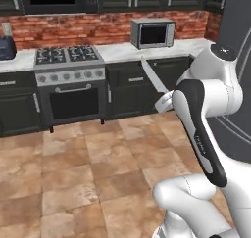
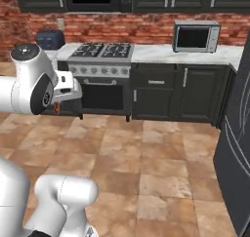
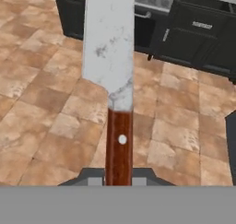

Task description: Pick up the metallic utensils from the counter and place them in the open drawer. Make sure not to pick up any wooden utensils.

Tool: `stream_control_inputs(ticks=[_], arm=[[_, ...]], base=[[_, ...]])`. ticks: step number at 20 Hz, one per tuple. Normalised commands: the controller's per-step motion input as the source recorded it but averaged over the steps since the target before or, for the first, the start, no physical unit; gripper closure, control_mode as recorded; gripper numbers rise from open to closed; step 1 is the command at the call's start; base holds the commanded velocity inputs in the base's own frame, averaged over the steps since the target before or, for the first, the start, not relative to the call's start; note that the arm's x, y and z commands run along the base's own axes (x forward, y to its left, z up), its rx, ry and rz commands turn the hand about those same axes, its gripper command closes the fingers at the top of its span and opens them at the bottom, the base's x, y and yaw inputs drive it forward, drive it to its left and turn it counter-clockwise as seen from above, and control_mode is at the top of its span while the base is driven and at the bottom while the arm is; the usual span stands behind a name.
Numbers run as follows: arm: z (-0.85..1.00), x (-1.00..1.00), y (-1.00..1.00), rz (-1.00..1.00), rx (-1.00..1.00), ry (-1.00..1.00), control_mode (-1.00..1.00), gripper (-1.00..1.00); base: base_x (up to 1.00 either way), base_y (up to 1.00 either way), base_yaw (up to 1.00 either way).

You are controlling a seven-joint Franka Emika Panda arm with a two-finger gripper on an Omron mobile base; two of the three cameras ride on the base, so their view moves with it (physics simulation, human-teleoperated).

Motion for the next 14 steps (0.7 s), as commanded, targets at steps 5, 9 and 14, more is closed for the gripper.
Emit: stream_control_inputs(ticks=[5, 9, 14], arm=[[0.0, 0.0, 0.0, 0.0, 0.0, 0.0, 1.0, 1.0], [0.0, 0.0, 0.0, 0.0, 0.0, 0.0, 1.0, 1.0], [0.0, 0.0, 0.0, 0.0, 0.0, 0.0, 1.0, 1.0]], base=[[1.0, 1.0, -0.53], [0.92, 0.99, -0.59], [0.75, 0.94, -0.6]])
